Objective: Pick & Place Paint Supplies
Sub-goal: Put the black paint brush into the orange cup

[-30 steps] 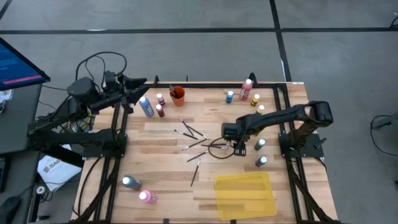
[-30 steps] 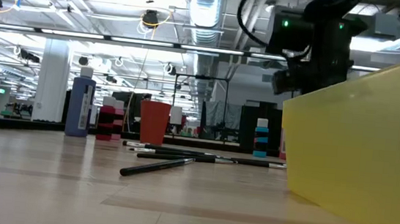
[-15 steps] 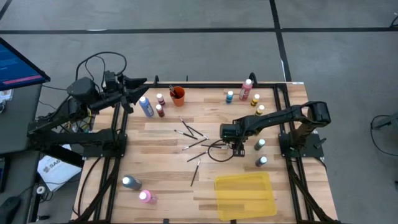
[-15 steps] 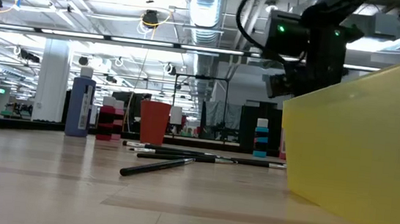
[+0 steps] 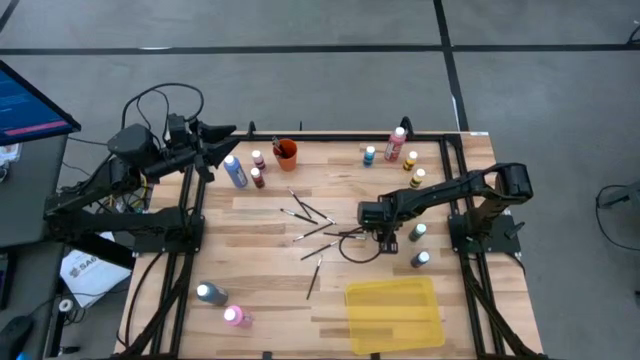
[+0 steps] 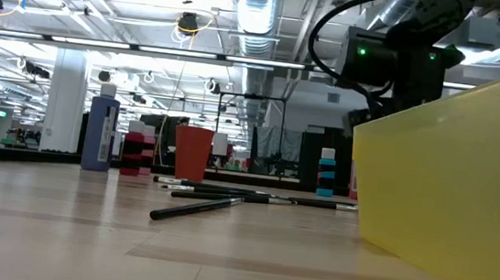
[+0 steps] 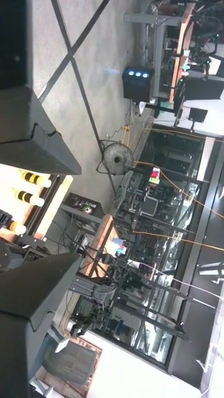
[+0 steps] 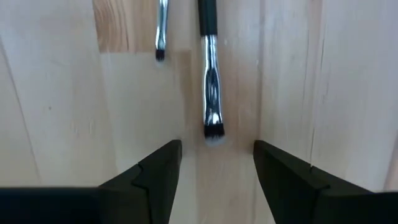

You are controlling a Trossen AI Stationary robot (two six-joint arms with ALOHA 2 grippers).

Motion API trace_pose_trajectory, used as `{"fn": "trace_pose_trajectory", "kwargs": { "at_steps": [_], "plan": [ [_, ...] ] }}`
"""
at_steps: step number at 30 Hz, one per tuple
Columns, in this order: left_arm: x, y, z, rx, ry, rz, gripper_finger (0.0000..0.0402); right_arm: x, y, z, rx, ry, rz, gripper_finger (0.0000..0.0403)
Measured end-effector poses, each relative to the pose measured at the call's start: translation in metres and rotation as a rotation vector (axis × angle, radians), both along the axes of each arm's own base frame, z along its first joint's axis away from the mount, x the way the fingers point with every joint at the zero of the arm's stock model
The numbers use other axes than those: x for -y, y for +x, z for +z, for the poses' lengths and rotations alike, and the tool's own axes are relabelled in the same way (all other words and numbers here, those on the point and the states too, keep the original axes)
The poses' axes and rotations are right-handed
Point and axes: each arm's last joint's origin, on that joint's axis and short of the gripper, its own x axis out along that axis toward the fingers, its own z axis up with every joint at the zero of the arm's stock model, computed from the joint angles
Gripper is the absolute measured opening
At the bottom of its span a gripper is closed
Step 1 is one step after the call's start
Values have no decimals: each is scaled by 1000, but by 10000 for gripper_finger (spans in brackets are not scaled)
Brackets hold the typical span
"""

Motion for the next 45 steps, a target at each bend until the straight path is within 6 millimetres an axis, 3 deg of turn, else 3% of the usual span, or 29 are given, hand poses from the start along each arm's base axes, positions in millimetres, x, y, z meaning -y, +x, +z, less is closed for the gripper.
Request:
{"fn": "trace_pose_trajectory", "kwargs": {
  "at_steps": [10, 24, 31, 41, 45],
  "plan": [
    [0, 0, 0, 0, 0, -1, 211, 0, 3, 0, 31, 7, 17, 178],
    [0, 0, 0, 0, 0, -3, 211, 0, 1, 0, 8, 11, -24, 13],
    [0, 0, 0, 0, 0, -3, 211, -2, -5, 5, -27, 79, -108, 2],
    [0, 0, 0, 1, 0, 1, 211, 7, -5, 64, 113, 180, -264, 0],
    [0, 0, 0, 1, 0, 1, 211, 20, 9, 96, 254, 314, -374, 0]
  ]
}}
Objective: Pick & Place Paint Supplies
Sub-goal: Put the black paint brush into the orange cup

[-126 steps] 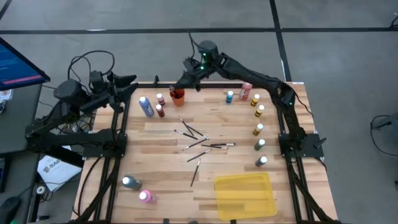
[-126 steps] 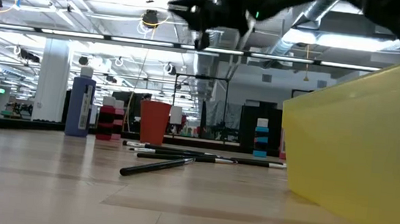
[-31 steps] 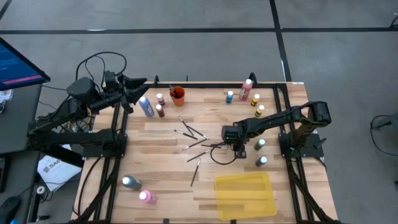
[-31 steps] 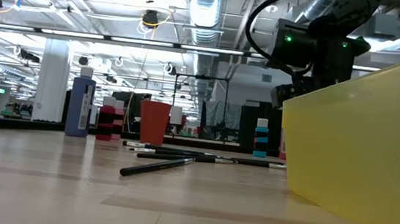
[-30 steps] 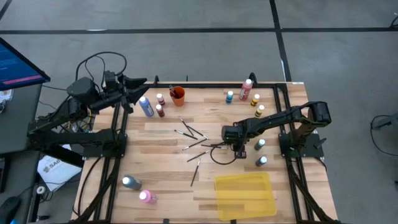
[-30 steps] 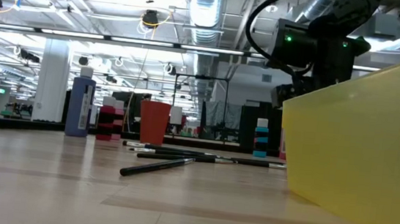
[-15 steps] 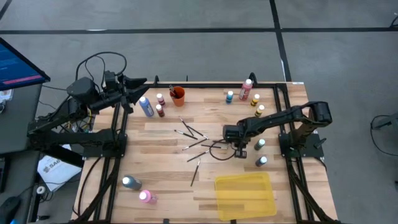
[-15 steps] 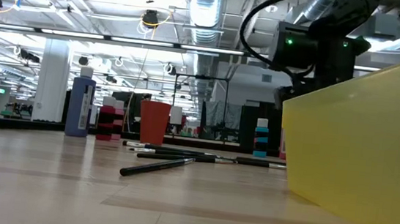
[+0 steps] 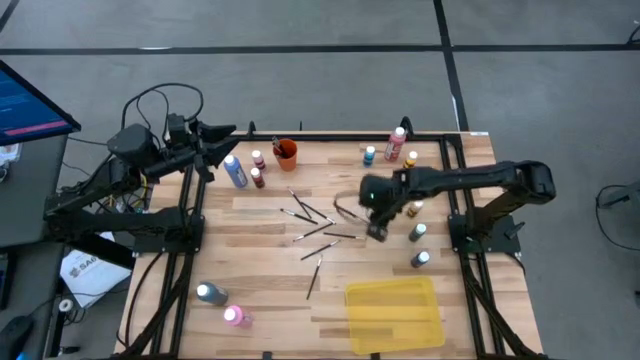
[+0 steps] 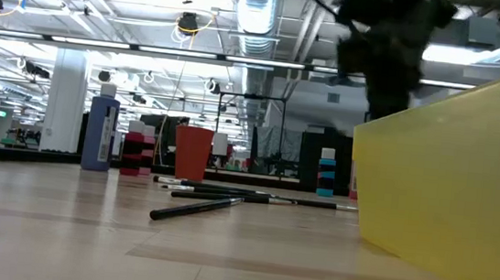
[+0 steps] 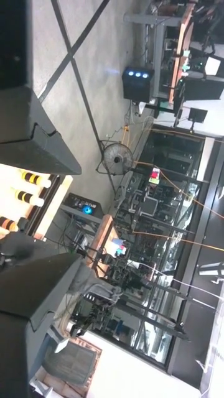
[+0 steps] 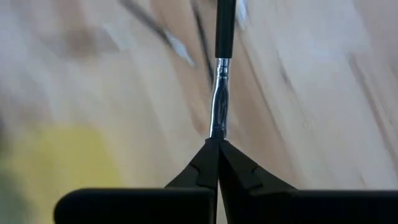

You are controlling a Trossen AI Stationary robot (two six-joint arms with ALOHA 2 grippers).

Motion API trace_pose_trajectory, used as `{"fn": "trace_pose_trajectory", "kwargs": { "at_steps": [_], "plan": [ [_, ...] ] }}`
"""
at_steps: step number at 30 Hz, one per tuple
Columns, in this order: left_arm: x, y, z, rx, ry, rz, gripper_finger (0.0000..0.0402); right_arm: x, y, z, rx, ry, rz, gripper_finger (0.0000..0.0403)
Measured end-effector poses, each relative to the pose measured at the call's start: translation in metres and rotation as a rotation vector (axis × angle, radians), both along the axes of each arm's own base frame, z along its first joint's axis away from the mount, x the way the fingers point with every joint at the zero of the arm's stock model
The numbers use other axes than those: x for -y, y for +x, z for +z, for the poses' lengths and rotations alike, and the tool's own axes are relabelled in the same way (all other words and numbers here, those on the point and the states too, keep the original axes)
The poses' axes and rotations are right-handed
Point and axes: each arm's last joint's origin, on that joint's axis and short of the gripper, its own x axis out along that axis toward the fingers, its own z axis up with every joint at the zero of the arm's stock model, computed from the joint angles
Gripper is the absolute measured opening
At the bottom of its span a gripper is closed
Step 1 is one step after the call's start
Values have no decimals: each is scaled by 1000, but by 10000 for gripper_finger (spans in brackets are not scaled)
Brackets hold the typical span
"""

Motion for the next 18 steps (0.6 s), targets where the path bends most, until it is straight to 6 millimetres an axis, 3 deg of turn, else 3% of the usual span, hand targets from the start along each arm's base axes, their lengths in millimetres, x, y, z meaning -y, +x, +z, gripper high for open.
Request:
{"fn": "trace_pose_trajectory", "kwargs": {
  "at_steps": [5, 9, 18],
  "plan": [
    [0, 0, 0, 3, -8, -1, 211, 25, 29, 34, 206, 296, -180, 0],
    [0, 0, 0, 14, -27, -4, 211, 49, 44, 36, 160, 537, -329, 0],
    [0, 0, 1, 31, -45, -10, 211, 76, 93, 53, 285, 1062, -363, 0]
  ]
}}
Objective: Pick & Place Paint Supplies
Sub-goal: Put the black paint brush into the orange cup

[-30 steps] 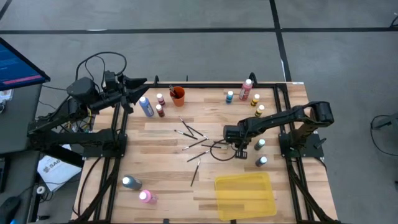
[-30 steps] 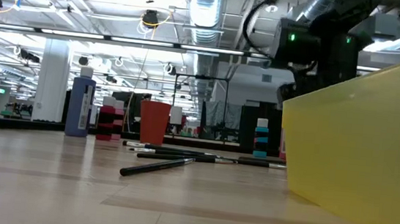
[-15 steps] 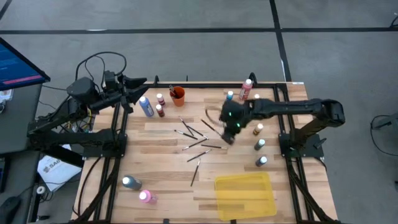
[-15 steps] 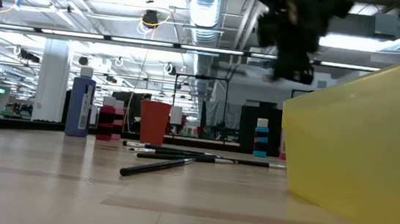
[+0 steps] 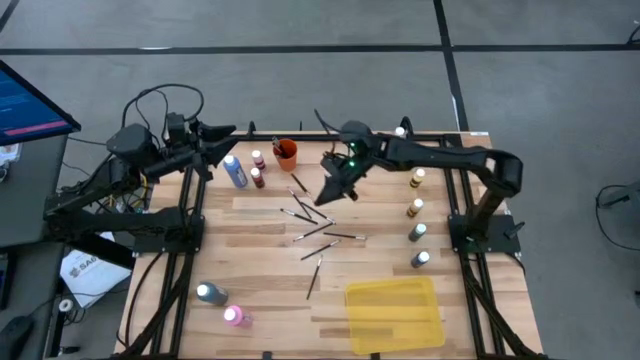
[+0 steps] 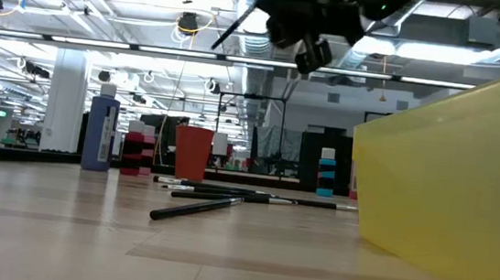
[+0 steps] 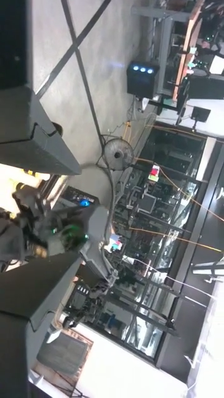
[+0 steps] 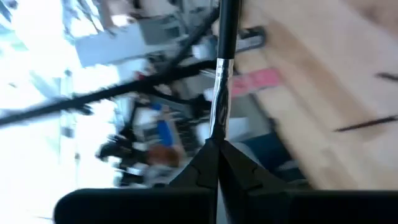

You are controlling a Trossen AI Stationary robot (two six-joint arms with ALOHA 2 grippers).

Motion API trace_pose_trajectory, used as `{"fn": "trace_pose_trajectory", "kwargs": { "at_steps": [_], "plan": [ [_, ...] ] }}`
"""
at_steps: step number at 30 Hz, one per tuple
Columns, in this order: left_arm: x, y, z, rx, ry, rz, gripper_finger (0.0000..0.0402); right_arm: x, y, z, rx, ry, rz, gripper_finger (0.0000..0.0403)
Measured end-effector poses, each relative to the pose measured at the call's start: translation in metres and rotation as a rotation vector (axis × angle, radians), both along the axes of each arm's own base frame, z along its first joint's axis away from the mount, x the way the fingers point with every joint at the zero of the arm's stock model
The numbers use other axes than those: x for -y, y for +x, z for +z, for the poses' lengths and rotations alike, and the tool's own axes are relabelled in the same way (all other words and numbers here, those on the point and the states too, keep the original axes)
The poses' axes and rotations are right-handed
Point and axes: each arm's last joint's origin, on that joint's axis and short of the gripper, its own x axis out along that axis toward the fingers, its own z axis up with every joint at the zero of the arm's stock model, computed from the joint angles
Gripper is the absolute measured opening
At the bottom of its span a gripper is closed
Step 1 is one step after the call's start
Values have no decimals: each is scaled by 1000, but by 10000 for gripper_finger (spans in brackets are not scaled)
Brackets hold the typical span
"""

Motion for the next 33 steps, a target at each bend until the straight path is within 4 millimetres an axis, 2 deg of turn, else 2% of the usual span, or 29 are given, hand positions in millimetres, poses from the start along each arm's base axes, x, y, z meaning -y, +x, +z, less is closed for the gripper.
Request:
{"fn": "trace_pose_trajectory", "kwargs": {
  "at_steps": [5, 10, 16, 26, 33],
  "plan": [
    [0, 0, 1, 26, -26, -4, 211, 20, 16, 0, 33, 186, -65, 0],
    [0, 0, 2, 40, -31, -5, 211, 47, 22, -17, -12, 297, -176, 0],
    [0, -1, 6, 80, -29, -4, 211, 70, 30, -39, -51, 313, -243, 0],
    [0, -1, 8, 107, -26, -6, 211, 106, 49, -56, -34, 303, -283, 0],
    [0, -1, 9, 109, -25, -6, 211, 114, 61, -72, -65, 324, -275, 0]
  ]
}}
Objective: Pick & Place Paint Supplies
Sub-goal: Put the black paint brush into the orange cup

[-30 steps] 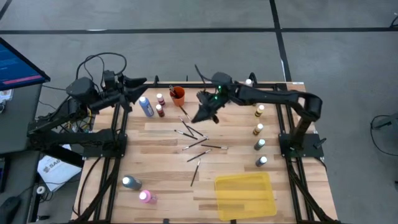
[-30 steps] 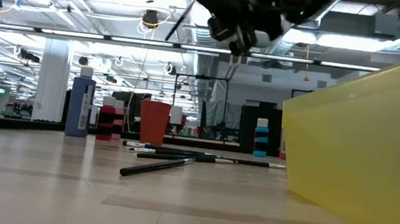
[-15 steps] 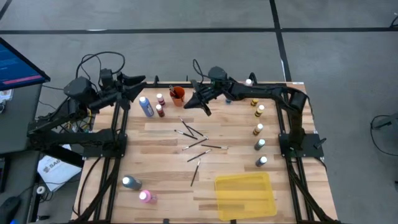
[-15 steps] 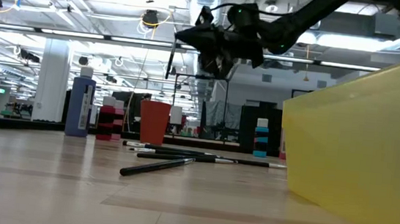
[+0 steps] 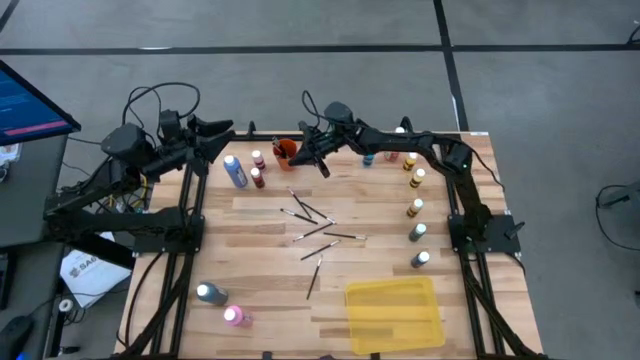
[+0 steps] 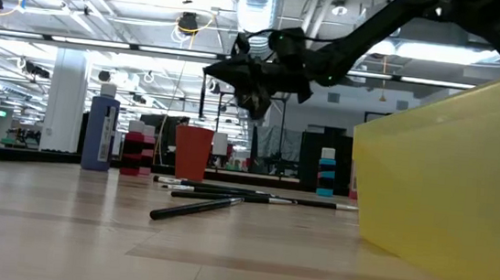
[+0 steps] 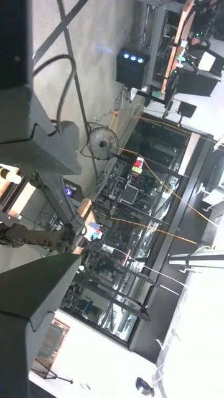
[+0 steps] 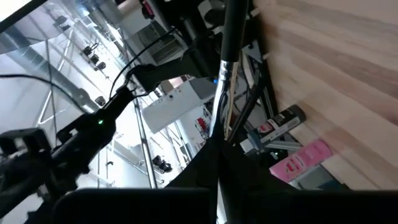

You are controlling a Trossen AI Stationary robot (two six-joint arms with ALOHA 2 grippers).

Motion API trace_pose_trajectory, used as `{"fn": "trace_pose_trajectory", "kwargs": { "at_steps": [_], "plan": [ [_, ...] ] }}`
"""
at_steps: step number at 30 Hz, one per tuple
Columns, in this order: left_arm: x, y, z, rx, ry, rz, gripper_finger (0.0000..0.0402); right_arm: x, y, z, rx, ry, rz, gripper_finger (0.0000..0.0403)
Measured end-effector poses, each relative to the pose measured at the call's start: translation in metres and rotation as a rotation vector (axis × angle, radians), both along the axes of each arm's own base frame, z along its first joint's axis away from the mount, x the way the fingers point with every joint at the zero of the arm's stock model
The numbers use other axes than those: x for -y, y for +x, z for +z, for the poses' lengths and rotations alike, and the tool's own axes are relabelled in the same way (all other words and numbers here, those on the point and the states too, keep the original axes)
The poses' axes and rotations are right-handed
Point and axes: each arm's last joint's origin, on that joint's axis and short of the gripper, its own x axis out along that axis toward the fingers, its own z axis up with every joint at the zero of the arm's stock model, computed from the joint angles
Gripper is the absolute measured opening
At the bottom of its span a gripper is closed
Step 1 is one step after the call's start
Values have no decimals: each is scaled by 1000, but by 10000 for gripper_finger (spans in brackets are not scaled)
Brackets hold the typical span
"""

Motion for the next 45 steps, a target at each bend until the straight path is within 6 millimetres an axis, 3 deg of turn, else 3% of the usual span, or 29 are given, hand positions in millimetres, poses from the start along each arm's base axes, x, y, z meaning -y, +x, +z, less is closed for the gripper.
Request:
{"fn": "trace_pose_trajectory", "kwargs": {
  "at_steps": [29, 45],
  "plan": [
    [0, 0, 2, 16, 6, -2, 211, 8, -6, -11, -87, 28, -18, 0],
    [0, -1, 5, 50, 16, 1, 211, 7, -3, -10, -154, 169, -102, 0]
  ]
}}
